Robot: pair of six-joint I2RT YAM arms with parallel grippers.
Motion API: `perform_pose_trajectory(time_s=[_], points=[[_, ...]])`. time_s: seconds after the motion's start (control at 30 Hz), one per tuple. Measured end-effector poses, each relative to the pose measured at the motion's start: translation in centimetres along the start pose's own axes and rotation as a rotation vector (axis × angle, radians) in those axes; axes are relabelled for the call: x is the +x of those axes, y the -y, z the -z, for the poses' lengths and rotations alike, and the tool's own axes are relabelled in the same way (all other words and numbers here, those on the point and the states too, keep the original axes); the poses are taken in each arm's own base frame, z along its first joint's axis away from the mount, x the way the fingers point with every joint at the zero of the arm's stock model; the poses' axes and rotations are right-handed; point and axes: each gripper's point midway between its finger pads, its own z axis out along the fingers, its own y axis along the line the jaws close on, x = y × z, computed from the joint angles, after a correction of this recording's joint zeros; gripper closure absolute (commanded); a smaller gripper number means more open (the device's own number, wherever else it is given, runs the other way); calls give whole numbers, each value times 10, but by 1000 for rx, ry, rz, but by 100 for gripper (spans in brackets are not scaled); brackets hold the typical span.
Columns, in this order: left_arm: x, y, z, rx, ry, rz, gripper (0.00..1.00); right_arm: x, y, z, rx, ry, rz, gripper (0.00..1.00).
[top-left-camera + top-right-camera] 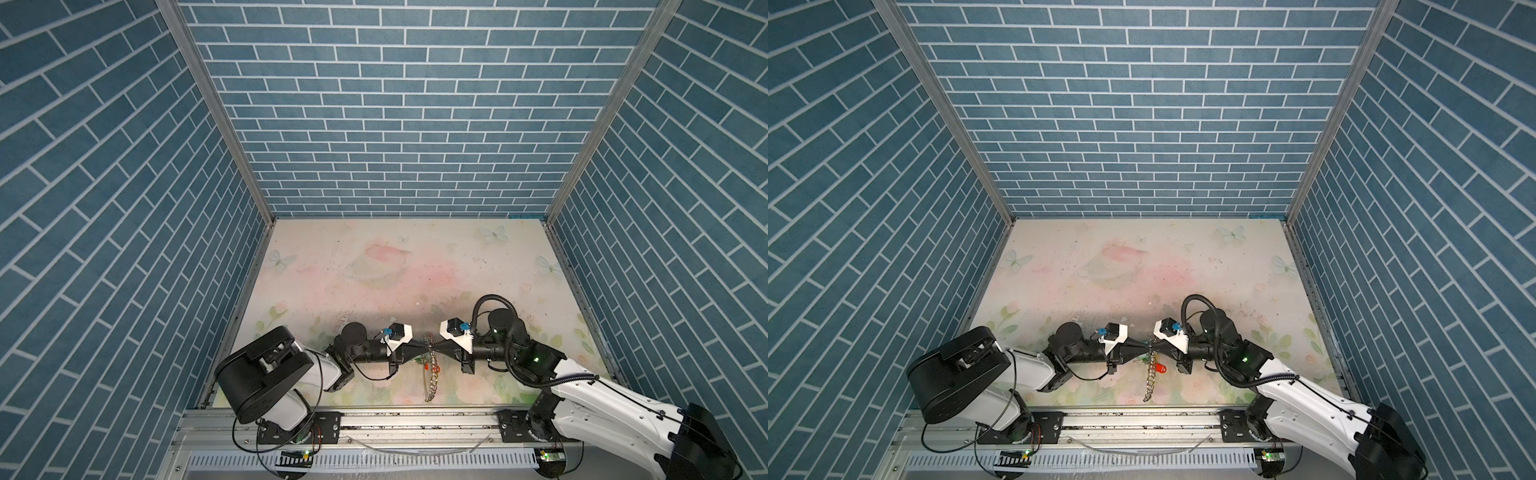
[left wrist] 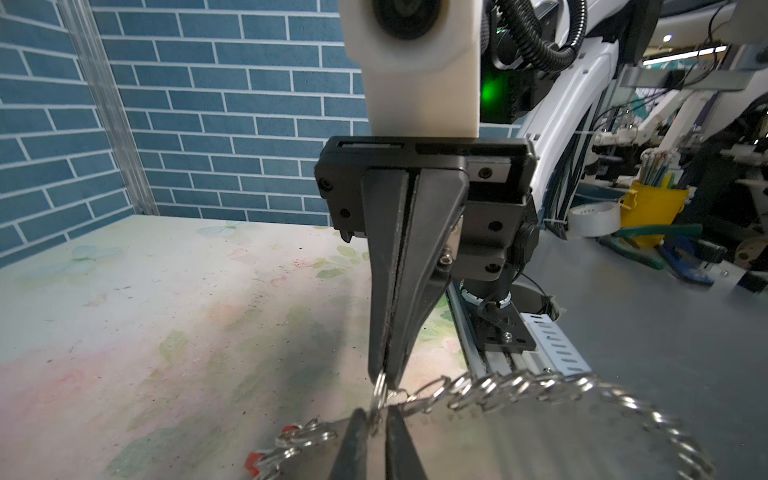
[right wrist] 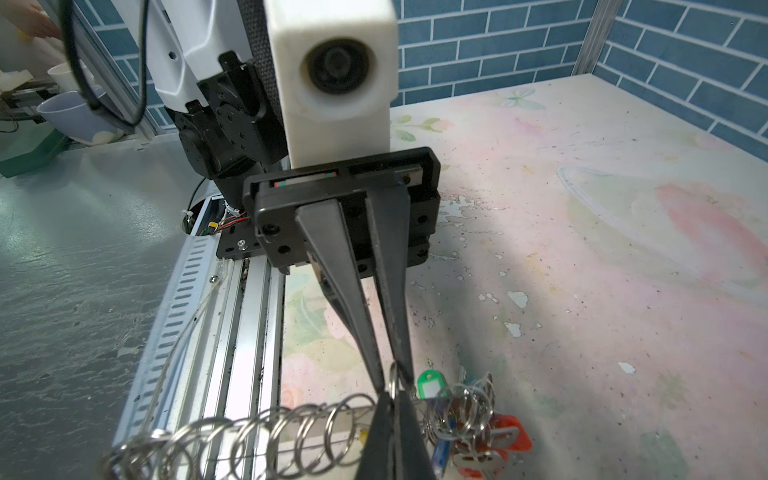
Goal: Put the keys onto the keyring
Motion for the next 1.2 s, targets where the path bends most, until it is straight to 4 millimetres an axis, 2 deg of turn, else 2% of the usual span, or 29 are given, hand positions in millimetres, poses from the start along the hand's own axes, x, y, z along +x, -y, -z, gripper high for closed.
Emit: perform_pose_trajectory(time_s=[0.1, 0.23, 0.33, 0.47, 0.63, 1.2], points=[[3, -6, 2, -30, -39, 3, 75, -4, 3, 1, 10, -57, -9, 100], [-8, -11, 2, -55, -68, -40, 75, -10, 4, 1, 12, -128, -6, 100], [-8, -11, 4, -62, -86, -53, 75, -12, 4, 0, 6, -176, -5, 100], [3, -10, 5, -61, -123, -32, 77, -7, 3, -3, -7, -236, -6, 100], [3, -10, 5, -58, -124, -31, 78, 4, 0, -5, -26, -289, -10, 100], [11, 2, 2, 24, -133, 23, 87, 7, -4, -11, -50, -299, -1, 100]])
